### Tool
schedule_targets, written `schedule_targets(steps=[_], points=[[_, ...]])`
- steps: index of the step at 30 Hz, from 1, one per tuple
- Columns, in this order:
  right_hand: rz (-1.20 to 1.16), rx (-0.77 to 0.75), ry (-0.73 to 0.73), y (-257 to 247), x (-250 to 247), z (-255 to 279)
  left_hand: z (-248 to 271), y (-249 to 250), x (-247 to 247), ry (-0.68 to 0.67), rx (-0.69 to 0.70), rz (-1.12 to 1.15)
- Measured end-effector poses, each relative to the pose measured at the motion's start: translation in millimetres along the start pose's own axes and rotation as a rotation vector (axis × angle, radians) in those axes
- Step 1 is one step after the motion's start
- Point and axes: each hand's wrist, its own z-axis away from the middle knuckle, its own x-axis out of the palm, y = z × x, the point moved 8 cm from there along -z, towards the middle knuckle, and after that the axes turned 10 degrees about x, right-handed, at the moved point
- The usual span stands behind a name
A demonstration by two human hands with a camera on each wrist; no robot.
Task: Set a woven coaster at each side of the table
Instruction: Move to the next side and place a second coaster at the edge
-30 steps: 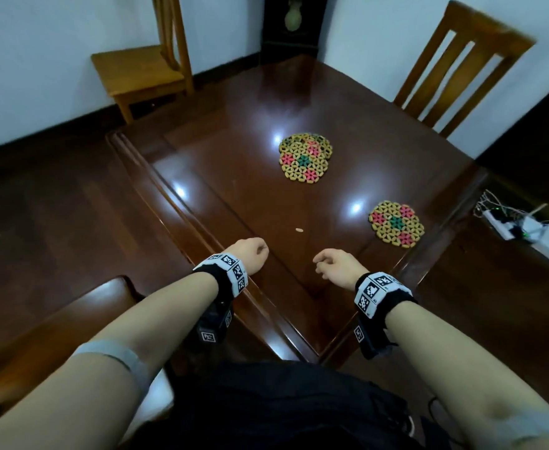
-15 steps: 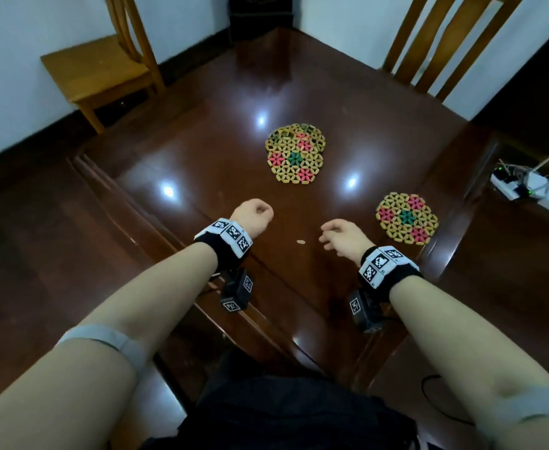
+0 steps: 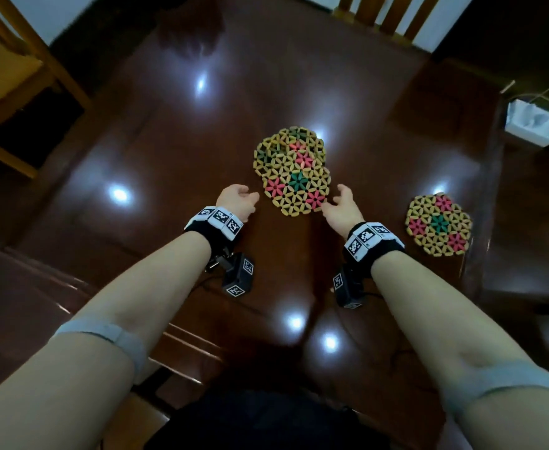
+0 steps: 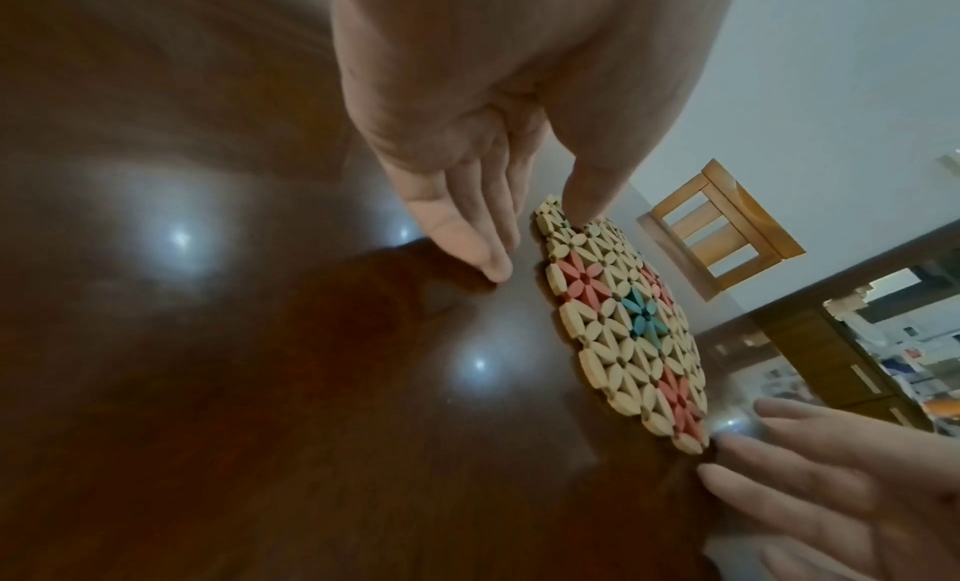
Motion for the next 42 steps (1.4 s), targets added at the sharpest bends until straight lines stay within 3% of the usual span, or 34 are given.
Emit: schedule_targets(steps=[4,8,15,21,30,42], points=[[-0.116,0.053,-0.035,-11.9,9.5,-18.4,-18.3,11.8,11.7,-0.092,0.01,-0.025],[-0.18,0.125,0.043,-11.2,5.5,-28.4,-27.6,18.3,21.8,-0.192,0.07,-0.12],[-0.151,0.101,0.051,3.1,5.8,-18.3,-23.7,20.1,6.4,-0.061,0.164,-0.257],[-0.168,0.091,0.026,13.1,2.0,8.3,1.8,22.5,-6.4,-0.065,0.168,-0.219],[-0.205,0.088,-0.183,51.0,32.2,72.3,66.9,-5.3,-28.5,-0.052,0.146,-0.262],[-0.195,0.189,-0.153,92.8,80.5,117.7,77.0,-37.8,-39.3,-0.335,0.271,-0.532]])
